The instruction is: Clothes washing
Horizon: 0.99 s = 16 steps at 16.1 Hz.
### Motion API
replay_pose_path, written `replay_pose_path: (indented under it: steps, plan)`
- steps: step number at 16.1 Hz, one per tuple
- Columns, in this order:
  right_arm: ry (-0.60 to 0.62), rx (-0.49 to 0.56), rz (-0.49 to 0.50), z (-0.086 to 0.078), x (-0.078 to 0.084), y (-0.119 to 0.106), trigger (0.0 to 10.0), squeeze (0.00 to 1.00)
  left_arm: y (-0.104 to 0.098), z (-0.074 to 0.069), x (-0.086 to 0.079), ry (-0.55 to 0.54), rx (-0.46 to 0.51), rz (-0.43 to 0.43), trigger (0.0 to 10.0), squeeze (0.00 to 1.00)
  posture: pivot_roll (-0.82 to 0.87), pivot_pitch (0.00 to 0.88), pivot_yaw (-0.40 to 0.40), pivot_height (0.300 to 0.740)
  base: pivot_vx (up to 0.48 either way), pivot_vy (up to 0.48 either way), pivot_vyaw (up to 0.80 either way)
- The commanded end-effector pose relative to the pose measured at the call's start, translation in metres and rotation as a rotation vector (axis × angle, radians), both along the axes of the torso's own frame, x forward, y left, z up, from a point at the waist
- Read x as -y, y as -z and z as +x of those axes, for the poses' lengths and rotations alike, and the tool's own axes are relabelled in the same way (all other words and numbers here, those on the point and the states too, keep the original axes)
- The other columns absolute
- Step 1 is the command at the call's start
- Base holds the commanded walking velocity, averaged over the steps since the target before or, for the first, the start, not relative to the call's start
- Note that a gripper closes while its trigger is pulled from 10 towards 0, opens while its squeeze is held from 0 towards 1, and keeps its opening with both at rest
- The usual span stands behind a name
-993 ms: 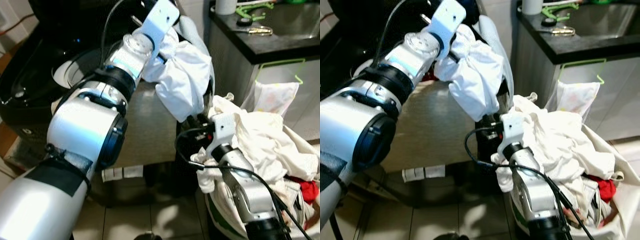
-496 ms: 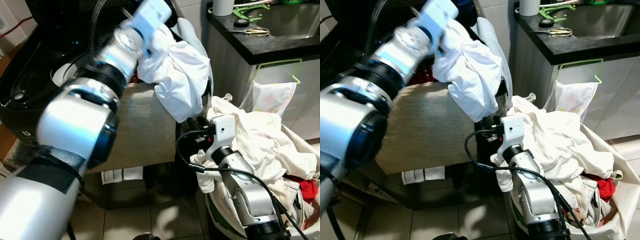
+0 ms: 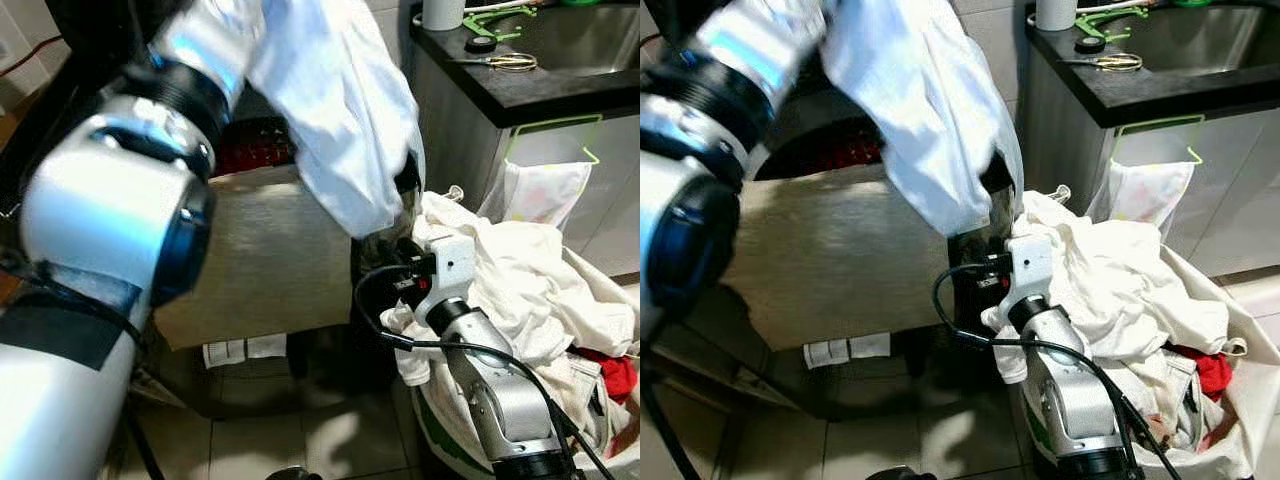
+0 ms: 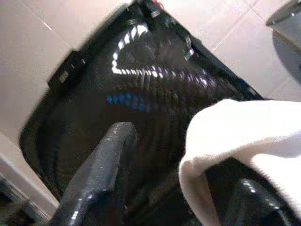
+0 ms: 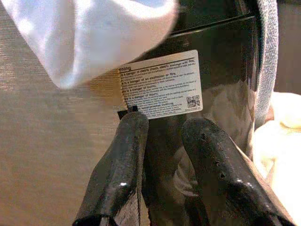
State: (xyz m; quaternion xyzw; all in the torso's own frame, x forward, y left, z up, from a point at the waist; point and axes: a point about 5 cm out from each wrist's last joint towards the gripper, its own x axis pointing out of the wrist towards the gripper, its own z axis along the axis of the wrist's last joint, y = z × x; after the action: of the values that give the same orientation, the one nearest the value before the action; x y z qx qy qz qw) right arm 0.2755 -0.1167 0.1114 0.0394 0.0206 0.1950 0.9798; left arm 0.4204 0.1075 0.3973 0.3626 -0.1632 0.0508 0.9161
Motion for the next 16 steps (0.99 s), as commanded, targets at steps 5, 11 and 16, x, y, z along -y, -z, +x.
replay_pose_path:
  steps: [5, 11, 16]
  plan:
    - [-0.003, 0.008, 0.022, -0.004, -0.006, -0.004, 10.0, 0.0, 0.117, 0.011, -0.003, 0.079, -0.485, -0.285, 10.0, 1.0, -0.19, 0.0, 0.215, 0.74, 0.0, 0.0, 0.0]
    - [-0.015, -0.025, 0.026, -0.008, -0.007, 0.0, 10.0, 0.0, 0.166, 0.006, -0.04, -0.115, -0.533, -0.697, 10.0, 0.0, -0.19, 0.0, 0.205, 0.74, 0.0, 0.0, 0.0]
    - [-0.022, -0.062, 0.07, -0.004, -0.008, 0.001, 10.0, 0.0, 0.17, 0.001, -0.079, -0.315, -0.444, -1.189, 10.0, 0.0, -0.16, 0.0, 0.185, 0.74, 0.0, 0.0, 0.0]
